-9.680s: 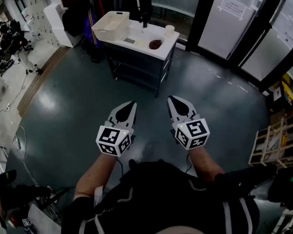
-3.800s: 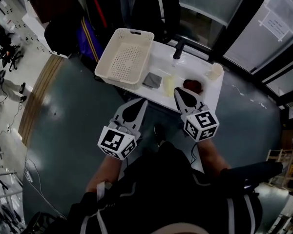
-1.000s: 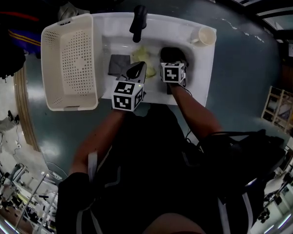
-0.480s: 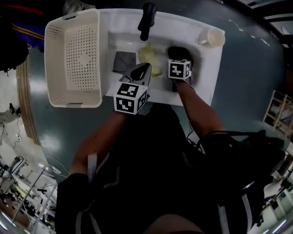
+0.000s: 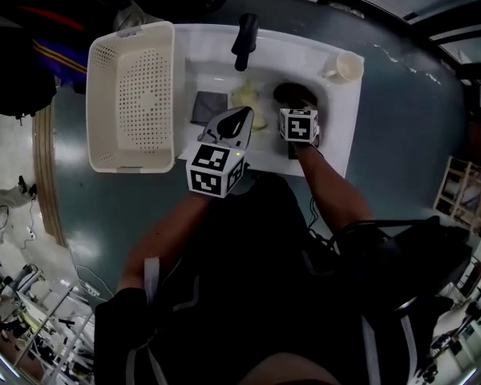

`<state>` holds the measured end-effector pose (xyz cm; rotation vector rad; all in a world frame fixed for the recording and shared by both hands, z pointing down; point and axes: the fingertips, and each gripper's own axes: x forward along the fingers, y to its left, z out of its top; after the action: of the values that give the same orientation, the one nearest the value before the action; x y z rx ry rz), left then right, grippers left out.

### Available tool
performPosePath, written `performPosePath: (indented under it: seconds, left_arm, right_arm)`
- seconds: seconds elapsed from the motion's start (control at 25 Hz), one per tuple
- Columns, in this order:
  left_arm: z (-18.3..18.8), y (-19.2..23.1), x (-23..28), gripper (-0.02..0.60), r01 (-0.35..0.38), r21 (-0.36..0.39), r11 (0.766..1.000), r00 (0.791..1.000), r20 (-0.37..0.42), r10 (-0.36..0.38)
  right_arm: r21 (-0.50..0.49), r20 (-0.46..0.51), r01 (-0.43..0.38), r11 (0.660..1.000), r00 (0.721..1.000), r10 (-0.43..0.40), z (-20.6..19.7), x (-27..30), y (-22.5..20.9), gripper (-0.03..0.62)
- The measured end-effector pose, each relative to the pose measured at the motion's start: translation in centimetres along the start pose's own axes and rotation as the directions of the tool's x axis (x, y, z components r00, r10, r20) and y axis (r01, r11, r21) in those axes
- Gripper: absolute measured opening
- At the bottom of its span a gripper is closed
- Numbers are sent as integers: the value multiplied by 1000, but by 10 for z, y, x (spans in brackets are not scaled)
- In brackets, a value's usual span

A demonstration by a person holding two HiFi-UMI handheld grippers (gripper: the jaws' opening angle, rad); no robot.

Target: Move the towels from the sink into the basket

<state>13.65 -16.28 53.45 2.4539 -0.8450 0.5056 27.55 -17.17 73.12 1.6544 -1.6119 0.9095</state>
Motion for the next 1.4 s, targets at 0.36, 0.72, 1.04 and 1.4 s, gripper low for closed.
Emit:
performPosePath:
  seconds: [0.36,0.72,1.04,1.4]
  left_arm:
    - [17,3,-27,2,-77,56,995,996,55,74]
    - [46,7,-58,2,-139,5,990,981,136,137]
    - [73,27,-91,2,-230,-49,972,948,214,235]
    - [78,58,-148,2,-354,-138,925,888,260,379]
  right_arm:
    - [-75,151,-65,995,986,76,43,-63,20,106]
    - [-108,294,-240,965,919,261,101,-138,51,106]
    - [-246,363,-358,901,828,428,147,-191,101,104]
    - [-389,375,-499,775,682,628,195,-238,171,106]
